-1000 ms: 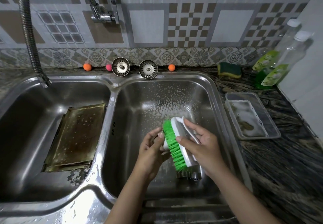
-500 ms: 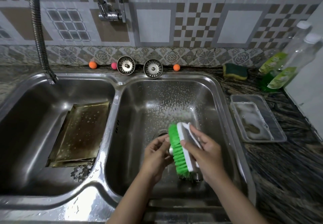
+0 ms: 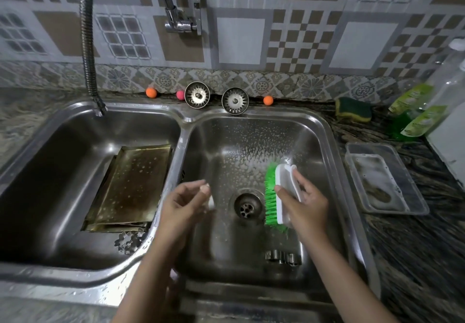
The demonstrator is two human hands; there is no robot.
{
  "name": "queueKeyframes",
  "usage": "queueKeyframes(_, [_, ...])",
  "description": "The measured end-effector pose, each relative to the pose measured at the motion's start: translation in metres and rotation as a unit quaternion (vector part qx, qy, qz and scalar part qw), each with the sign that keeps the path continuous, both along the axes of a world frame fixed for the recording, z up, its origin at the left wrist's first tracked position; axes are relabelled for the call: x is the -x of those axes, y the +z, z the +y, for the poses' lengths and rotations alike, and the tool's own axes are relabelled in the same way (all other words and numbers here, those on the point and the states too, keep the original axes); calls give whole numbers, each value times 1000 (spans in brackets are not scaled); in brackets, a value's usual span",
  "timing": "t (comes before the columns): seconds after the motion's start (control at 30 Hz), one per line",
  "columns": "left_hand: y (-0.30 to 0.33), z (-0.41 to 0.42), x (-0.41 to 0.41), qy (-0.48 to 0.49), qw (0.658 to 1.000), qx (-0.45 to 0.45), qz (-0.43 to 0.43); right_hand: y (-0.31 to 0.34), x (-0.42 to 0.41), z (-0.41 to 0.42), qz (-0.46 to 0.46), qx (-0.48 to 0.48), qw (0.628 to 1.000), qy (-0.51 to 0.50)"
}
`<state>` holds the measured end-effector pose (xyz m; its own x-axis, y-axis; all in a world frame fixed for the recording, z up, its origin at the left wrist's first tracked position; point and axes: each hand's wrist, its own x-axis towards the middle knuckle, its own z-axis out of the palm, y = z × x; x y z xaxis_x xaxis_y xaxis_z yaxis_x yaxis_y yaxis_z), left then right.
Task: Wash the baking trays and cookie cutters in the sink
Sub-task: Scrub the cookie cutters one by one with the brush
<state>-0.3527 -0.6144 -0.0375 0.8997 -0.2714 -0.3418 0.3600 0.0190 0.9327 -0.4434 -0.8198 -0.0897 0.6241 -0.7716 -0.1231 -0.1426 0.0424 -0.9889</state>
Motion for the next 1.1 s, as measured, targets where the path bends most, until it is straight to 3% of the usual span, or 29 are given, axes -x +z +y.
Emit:
queueKeyframes(0.2, [-10, 108, -55, 49, 959, -273, -55, -19, 16, 5, 41, 17, 998, 54])
queueKeyframes(0.33, [-41, 135, -76, -55, 892, -448, 1, -22, 20, 15, 68, 17, 994, 78])
queueKeyframes(0.47, [-58, 143, -86, -146, 848, -507, 43, -19, 23, 20, 85, 31, 992, 91])
queueKeyframes(0.63, [-31, 116, -77, -37, 854, -507, -110, -9, 26, 8, 74, 43, 995, 57])
queueKeyframes(0.7, [-15, 90, -64, -3, 884, -442, -153, -5, 28, -3, 67, 40, 997, 26])
queueKeyframes(0.77, [-2, 52, -44, -25, 918, -356, -172, -1, 30, -13, 63, 44, 997, 1])
queueKeyframes(0.87, [-9, -7, -17, -153, 912, -317, -211, 5, 35, -23, 52, 45, 997, -29])
queueKeyframes(1.0, [-50, -72, 14, -377, 830, -367, -185, 11, 44, -26, 32, 37, 998, -41])
queueKeyframes(1.1, [-77, -103, 35, -501, 722, -449, -163, 10, 51, -28, 33, 37, 998, -48])
